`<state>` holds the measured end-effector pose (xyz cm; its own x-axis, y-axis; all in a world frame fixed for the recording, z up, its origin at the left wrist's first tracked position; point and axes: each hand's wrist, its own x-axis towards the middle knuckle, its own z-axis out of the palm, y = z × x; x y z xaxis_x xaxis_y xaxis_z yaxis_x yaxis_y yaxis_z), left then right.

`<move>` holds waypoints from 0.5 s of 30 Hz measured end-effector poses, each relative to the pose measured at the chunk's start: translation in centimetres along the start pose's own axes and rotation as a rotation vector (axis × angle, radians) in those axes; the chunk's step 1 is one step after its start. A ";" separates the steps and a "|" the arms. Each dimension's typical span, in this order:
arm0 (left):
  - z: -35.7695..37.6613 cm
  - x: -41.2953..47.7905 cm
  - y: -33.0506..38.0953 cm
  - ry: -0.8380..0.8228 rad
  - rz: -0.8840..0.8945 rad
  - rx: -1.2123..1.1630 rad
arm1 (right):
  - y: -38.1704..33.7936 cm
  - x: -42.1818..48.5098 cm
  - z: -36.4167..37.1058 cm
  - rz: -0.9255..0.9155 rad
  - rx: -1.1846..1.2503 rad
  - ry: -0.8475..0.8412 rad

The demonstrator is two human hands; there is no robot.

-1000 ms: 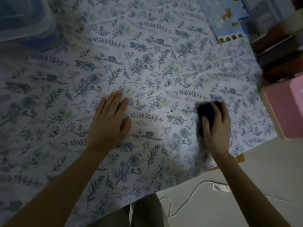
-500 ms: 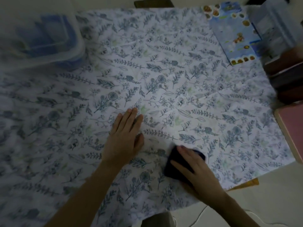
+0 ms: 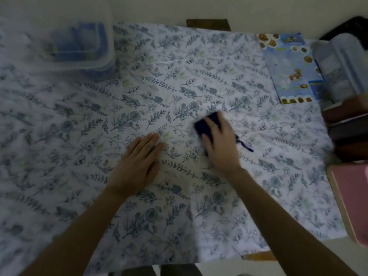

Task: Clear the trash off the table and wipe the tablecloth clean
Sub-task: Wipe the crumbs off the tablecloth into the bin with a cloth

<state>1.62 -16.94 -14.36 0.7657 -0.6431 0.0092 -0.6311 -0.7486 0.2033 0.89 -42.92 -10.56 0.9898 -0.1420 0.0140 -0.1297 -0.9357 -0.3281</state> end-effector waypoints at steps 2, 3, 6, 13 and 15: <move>0.0 0.0 0.1 0.028 0.018 0.044 | -2.6 -0.6 1.4 -0.210 -0.020 -0.048; -0.1 -0.1 0.3 0.035 0.035 0.067 | -3.6 -1.5 2.1 -0.279 -0.031 -0.065; 0.1 -0.1 0.4 0.013 0.044 0.152 | -4.6 -5.9 3.6 -0.341 -0.040 -0.079; -1.4 -0.1 2.0 -0.104 -0.039 0.251 | 2.8 -16.3 1.4 -0.265 -0.022 -0.058; -1.7 -0.1 2.9 -0.128 -0.097 0.248 | 5.9 -17.2 -0.1 -0.183 -0.030 -0.061</move>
<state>-0.11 -18.74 -12.06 0.8121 -0.5699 -0.1255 -0.5788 -0.8141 -0.0482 -16.90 -46.01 -12.61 0.9986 0.0503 0.0135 0.0521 -0.9535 -0.2969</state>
